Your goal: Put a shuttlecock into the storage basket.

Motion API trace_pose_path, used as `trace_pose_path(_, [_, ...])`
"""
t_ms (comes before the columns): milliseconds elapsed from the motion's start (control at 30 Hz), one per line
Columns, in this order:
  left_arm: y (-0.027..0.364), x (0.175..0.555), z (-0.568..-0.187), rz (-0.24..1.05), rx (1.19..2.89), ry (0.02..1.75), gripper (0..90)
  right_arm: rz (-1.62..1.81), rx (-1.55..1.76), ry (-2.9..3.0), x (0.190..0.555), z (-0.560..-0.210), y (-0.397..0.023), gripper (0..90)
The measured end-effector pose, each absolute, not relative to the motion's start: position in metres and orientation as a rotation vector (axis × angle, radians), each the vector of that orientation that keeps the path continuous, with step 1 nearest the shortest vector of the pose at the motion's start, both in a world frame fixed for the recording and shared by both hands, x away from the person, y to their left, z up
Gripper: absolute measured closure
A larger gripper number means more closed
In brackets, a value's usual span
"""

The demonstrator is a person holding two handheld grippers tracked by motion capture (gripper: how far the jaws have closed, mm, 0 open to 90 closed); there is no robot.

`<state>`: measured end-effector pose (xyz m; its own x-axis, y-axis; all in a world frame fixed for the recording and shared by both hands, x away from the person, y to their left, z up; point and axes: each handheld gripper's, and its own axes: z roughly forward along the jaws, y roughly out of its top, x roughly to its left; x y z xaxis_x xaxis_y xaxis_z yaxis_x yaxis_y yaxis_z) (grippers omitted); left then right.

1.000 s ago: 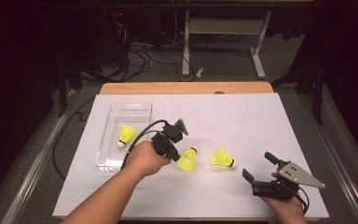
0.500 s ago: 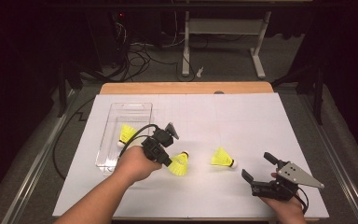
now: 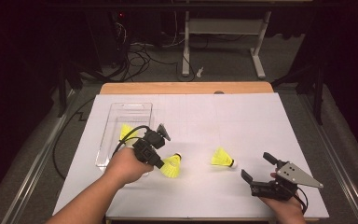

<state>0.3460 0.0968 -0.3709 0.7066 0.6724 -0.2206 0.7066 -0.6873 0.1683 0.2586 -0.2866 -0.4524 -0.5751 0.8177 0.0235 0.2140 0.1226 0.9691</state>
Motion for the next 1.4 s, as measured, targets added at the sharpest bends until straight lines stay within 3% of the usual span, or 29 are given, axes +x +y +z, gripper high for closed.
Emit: trace_pose_path(1400, [0.156,0.352,-0.314,-0.166,2.538,1.173,89.8,1.47,0.995,1.881,0.259,-0.453,-0.285,0.2])
